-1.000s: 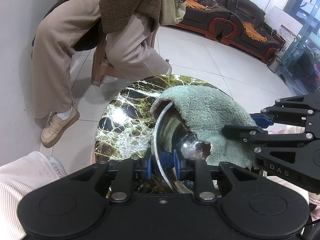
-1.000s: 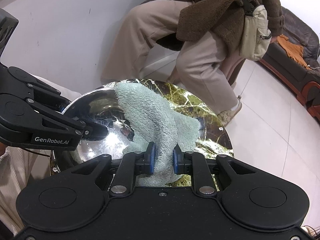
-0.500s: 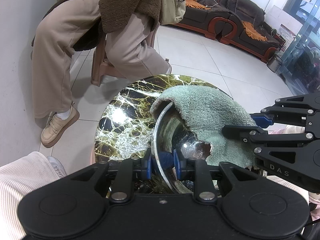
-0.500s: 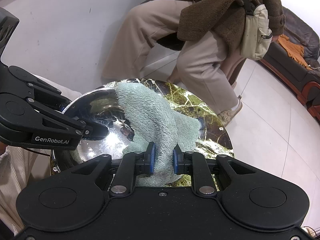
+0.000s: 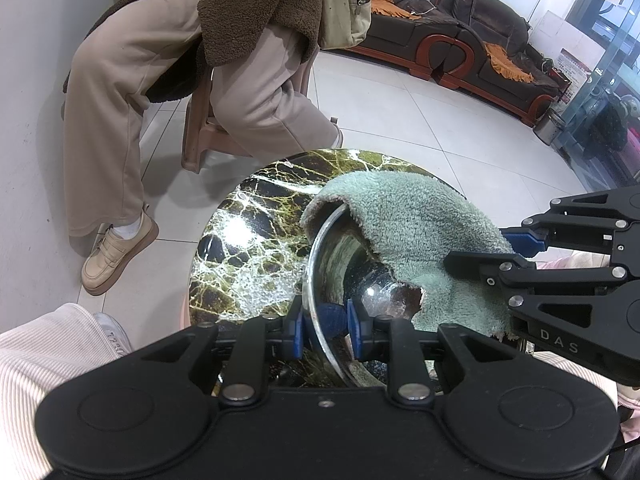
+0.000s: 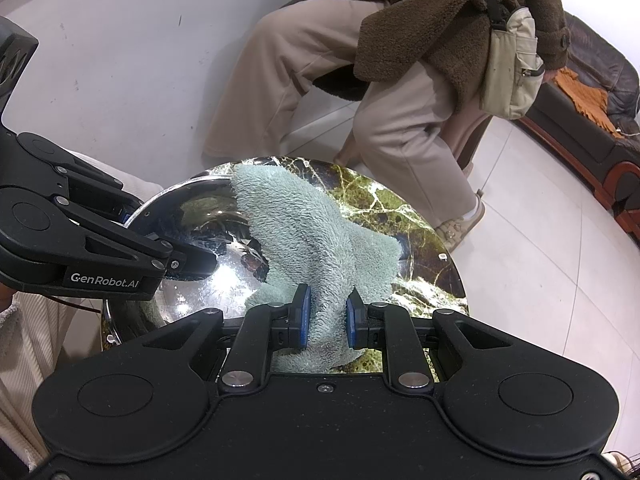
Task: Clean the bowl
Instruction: 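Hold the bowl rim with the left gripper while the right gripper wipes the towel across the bowl bottom, then hold the bowl rim with the left gripper while the right gripper drags the towel toward the clamped rim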
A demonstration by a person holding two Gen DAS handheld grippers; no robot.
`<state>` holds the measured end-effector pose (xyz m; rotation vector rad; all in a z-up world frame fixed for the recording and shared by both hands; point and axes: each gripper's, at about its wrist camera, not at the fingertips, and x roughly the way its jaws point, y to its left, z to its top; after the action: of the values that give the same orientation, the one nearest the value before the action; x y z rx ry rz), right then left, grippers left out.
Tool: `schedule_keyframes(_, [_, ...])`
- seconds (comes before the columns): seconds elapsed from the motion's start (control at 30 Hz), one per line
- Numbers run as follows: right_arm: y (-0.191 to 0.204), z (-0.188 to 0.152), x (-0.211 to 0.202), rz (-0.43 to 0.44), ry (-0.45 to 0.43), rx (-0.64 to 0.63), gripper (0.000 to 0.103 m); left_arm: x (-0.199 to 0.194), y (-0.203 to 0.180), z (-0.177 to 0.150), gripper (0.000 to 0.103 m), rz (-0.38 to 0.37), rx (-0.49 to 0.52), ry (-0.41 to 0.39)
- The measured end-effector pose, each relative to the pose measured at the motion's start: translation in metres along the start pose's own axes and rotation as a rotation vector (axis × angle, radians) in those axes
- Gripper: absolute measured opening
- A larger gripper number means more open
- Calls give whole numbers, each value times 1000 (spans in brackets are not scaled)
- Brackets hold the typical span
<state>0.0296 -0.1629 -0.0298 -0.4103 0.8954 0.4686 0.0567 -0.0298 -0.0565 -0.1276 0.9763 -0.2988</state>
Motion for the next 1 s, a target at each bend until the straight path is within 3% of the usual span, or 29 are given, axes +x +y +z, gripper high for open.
schedule_keyframes(0.53, [-5,3,1,14,-7,11,17,0,0,1,20,-2,16,5])
schedule_keyframes(0.9, [-4,23,0,64,32,-91,22,3,5,4,20,-37,54,23])
schedule_keyframes(1.0, [-6,26,0,80,30,-93,16,3,6,3,20,-37,41,23])
